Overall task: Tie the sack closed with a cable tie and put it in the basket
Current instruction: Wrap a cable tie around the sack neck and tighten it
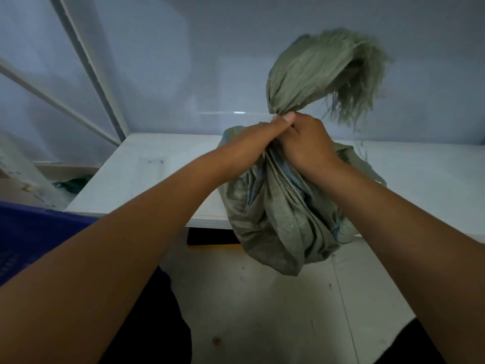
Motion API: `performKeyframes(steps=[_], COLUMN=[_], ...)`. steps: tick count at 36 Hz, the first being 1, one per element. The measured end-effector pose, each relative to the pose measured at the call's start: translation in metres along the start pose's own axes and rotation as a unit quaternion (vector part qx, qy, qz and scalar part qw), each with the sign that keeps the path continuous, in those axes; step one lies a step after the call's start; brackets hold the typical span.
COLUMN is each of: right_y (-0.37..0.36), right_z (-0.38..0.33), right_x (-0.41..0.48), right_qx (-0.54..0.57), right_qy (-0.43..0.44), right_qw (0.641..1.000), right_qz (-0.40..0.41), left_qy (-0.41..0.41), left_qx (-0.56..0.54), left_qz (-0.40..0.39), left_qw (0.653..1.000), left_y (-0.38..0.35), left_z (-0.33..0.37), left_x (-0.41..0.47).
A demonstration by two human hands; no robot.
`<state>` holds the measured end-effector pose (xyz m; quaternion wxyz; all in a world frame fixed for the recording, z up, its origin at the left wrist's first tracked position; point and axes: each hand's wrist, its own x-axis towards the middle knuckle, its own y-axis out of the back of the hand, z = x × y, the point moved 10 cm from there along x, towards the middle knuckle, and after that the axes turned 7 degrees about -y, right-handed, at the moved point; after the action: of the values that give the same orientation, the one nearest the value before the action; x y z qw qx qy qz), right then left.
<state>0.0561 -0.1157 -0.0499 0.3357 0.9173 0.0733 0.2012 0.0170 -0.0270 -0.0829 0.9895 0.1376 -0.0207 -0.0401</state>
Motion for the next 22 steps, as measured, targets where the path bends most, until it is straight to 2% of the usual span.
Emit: performKeyframes(steps=[4, 6, 9, 14, 17, 22], right_y=[0.004, 0.005, 0.012, 0.022, 0.014, 0.005], right_z=[-0.002, -0.006, -0.004, 0.004, 0.005, 0.010], right_x=[-0.006, -0.008, -0.005, -0.002, -0.005, -0.007], right_qx=[0.037, 0.055, 0.089, 0.162, 0.150, 0.130], right_qy=[0.007, 0.016, -0.026, -0.079, -0.096, -0.120], right_qw=[0.999, 0.998, 0.996, 0.984, 0.984, 0.983], right_qz=[-0.001, -0.010, -0.004, 0.004, -0.023, -0.049], left_qy=[0.007, 0.016, -0.003, 0.024, 0.028, 0.018], left_qx=[-0.018, -0.037, -0.030, 0.079, 0.157, 0.273], left_qz=[-0.007, -0.051, -0.123, -0.233, -0.235, -0.163], left_qw=[1.000, 0.998, 0.992, 0.969, 0.959, 0.948], left_y=[-0.002, -0.007, -0.016, -0.045, -0.053, -0.035], left_z=[-0.008, -0.015, -0.010, -0.025, -0.039, -0.049], left_x=[0.001, 0.002, -0.005, -0.019, -0.015, 0.001])
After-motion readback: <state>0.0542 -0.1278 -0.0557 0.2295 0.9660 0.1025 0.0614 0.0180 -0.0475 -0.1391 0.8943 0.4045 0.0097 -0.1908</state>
